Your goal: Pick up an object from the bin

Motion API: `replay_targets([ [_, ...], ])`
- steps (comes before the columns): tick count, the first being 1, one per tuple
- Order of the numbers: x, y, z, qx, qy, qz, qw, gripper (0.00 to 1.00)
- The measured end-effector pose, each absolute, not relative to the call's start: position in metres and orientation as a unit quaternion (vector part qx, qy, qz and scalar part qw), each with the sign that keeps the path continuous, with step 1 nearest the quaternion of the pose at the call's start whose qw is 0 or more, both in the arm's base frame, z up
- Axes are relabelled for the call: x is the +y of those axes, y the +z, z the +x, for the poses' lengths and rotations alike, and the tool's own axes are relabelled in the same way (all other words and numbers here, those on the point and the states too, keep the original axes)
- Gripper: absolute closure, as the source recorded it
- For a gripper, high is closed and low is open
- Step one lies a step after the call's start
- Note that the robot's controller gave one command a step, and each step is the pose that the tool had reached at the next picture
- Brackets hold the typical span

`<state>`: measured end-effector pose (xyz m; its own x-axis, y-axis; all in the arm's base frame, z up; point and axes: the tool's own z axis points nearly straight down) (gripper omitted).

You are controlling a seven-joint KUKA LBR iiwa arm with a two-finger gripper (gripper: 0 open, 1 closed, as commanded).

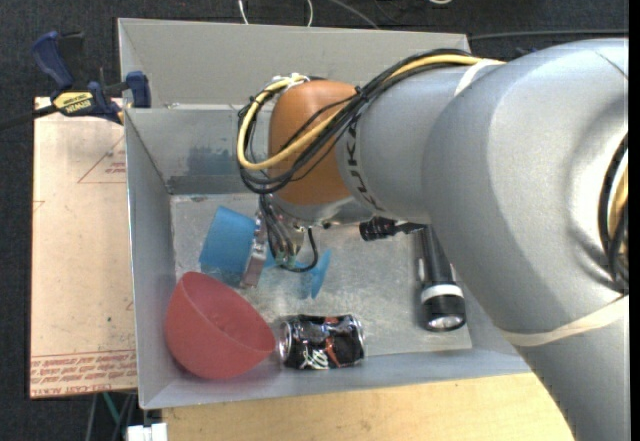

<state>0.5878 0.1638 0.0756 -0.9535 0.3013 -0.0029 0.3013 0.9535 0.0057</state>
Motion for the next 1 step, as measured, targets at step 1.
replay_targets([
  [1,0.1639,0.0758,0.5877,0.988,0.003,0.153,0.002,1.00],
])
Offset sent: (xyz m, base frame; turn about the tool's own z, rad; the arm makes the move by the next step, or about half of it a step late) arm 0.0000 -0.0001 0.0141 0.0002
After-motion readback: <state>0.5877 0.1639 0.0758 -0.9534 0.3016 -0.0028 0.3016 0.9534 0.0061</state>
